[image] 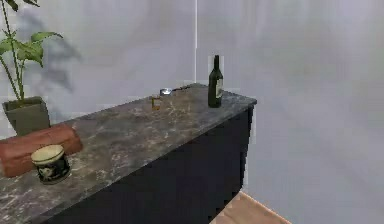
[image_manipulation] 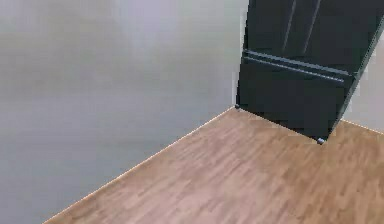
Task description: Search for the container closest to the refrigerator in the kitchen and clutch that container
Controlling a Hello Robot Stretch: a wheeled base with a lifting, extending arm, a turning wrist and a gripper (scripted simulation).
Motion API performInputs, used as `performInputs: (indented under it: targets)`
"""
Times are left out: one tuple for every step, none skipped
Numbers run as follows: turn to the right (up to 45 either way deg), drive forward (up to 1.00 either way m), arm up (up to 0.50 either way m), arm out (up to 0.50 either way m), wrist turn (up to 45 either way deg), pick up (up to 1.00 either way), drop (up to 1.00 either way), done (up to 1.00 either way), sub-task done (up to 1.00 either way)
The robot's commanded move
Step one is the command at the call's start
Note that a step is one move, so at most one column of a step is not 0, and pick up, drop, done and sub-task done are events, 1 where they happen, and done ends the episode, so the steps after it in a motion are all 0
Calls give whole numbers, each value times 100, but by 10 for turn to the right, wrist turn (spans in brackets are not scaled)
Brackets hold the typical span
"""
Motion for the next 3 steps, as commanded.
performInputs:
  targets:
    - [450, 0, 0, 0, 0, 0, 0, 0, 0]
    - [450, 0, 0, 0, 0, 0, 0, 0, 0]
    - [210, 0, 0, 0, 0, 0, 0, 0, 0]
